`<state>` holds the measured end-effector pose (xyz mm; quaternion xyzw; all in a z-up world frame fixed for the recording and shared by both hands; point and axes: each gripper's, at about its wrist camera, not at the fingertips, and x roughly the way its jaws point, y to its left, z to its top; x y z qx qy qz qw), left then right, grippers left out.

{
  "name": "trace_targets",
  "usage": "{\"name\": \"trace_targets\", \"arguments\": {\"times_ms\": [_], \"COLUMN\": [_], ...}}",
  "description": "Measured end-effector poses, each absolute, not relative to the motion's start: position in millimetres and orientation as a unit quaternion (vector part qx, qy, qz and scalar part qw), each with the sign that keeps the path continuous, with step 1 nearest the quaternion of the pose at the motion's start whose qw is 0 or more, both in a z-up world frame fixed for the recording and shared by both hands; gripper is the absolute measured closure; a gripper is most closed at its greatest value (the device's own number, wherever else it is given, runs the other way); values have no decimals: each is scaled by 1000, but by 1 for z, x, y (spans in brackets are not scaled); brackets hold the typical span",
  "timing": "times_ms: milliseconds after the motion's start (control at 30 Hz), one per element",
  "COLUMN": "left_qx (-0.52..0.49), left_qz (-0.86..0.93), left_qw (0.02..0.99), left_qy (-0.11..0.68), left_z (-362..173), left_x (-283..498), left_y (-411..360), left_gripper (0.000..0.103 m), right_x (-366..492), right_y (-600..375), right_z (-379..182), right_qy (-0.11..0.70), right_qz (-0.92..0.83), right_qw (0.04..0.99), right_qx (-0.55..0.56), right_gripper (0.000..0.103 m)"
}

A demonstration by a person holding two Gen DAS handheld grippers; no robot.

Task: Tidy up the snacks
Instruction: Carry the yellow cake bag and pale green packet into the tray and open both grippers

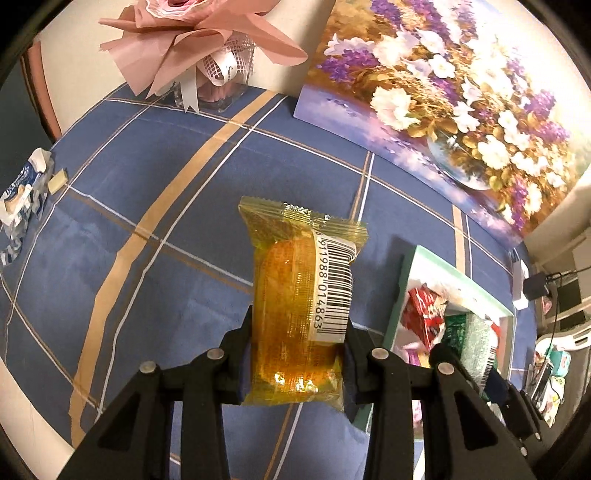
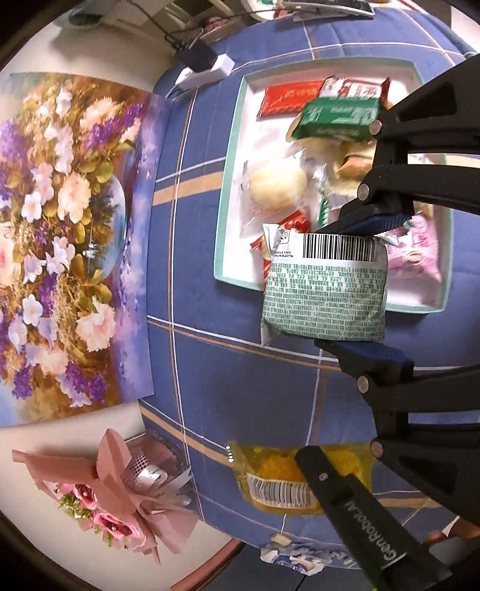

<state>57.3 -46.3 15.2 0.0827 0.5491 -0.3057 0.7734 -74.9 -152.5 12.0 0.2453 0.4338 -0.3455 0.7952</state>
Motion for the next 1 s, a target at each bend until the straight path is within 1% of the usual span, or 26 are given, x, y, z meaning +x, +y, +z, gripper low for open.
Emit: {"name": "trace_targets", "arguments": {"times_ms": [300,633,833,1000], "left_qx": [89,107,127,147], "left_qz": [-328,-344,-359,-377], "left_qw": [770,769,756,736], "left_qy": [540,529,532,543], "left_z": [21,26,21,8], "left_x": [29,7,-6,-20], "left_y": [-42,-47,-61,-80], "left_gripper": [63,63,63,63], "right_x": [-109,-129,-135,-160], "right_y": [-139,-137,-146,-168], "right_z": [26,26,18,10], "right_qy": [415,410,419,415], "right_qz": [-357,-362,-363,-383], "right_qw": [798,792,782,762], "right_qx": [251,269,285,317], "right_gripper": [51,51,51,51]}}
